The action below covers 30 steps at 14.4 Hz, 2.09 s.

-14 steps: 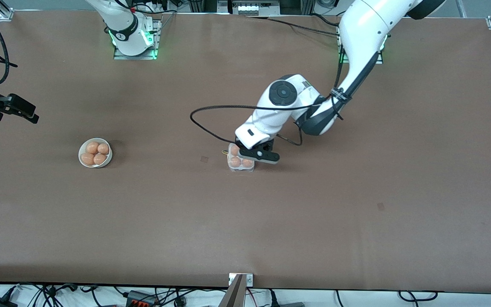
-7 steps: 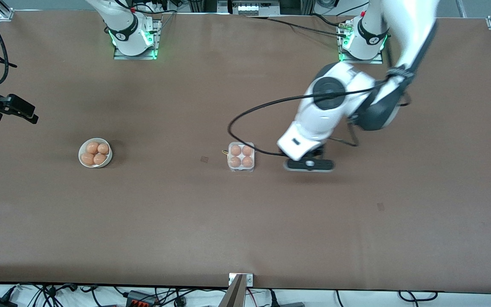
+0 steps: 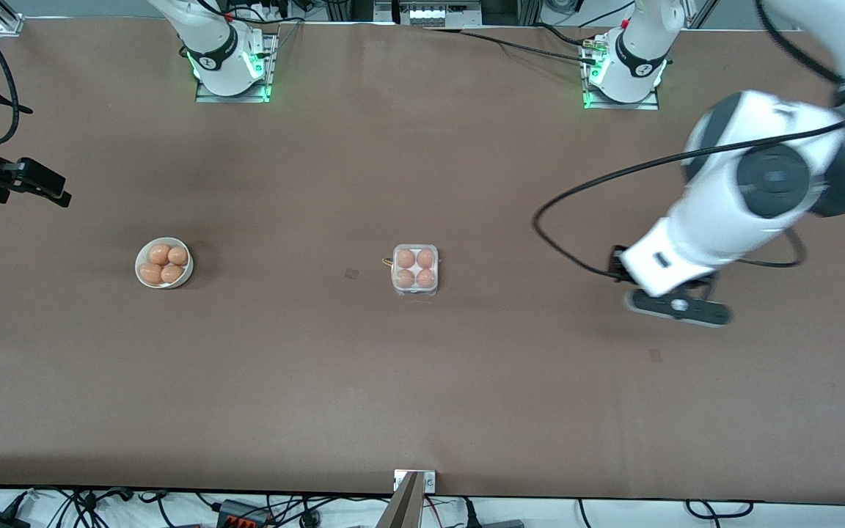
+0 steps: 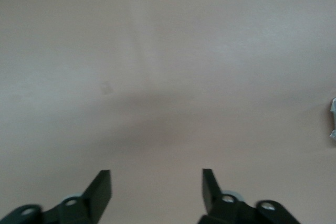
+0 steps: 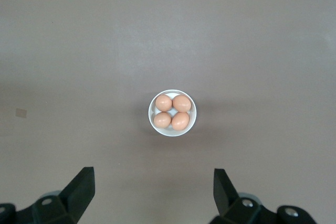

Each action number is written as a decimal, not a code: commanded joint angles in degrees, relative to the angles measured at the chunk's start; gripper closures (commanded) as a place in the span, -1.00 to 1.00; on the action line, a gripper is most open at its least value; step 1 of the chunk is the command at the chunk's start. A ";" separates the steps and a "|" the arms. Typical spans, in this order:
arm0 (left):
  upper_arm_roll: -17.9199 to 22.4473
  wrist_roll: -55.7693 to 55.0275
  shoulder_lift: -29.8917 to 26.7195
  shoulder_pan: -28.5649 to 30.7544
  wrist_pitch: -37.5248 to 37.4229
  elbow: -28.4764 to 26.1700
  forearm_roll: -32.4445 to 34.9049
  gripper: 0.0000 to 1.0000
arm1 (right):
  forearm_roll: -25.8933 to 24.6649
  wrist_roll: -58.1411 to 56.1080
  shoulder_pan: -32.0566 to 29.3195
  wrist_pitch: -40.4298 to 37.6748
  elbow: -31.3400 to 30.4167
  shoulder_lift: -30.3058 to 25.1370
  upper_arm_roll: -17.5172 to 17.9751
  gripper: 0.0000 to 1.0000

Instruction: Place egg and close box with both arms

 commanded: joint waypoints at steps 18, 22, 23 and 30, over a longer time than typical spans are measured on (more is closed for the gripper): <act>-0.68 13.22 -19.90 13.02 -4.82 -18.90 -13.78 -1.00 | -0.38 0.13 -0.20 1.77 -2.23 -1.18 0.42 -1.00; -0.77 13.22 -19.90 12.93 -5.97 -18.63 -13.78 -1.00 | -0.20 -0.40 -0.29 1.34 -2.68 -1.97 0.42 -1.00; -0.77 13.22 -19.90 12.93 -5.97 -18.55 -13.78 -1.00 | -0.20 -0.66 -0.29 0.99 -2.41 -1.97 0.42 -1.00; -0.59 13.40 -19.98 13.11 -8.33 -18.46 -13.78 -1.00 | -0.29 -0.84 -0.29 0.11 -2.06 -1.71 0.42 -1.00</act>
